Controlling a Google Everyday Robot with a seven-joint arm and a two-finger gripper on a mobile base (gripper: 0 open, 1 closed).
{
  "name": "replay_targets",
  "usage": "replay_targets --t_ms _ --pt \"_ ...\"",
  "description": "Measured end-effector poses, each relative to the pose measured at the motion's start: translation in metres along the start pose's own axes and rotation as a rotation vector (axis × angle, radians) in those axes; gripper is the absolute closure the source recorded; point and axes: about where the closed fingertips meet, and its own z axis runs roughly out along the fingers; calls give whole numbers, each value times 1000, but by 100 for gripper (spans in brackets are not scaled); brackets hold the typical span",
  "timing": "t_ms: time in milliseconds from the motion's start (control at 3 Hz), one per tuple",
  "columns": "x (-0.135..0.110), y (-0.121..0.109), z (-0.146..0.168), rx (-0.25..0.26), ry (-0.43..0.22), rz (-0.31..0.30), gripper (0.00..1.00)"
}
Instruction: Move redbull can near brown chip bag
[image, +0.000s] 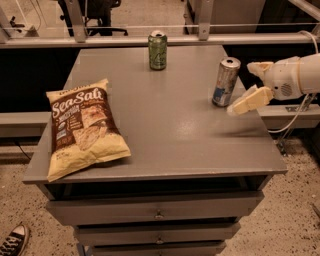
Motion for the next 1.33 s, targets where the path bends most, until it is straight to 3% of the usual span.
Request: replay_targets --t_ms 333,1000,1333 --pt "3 -3 30 -39 -113 45 0" --pt "-3 -11 63 -67 -301 109 42" --pt "-12 -11 62 -67 -361 116 65"
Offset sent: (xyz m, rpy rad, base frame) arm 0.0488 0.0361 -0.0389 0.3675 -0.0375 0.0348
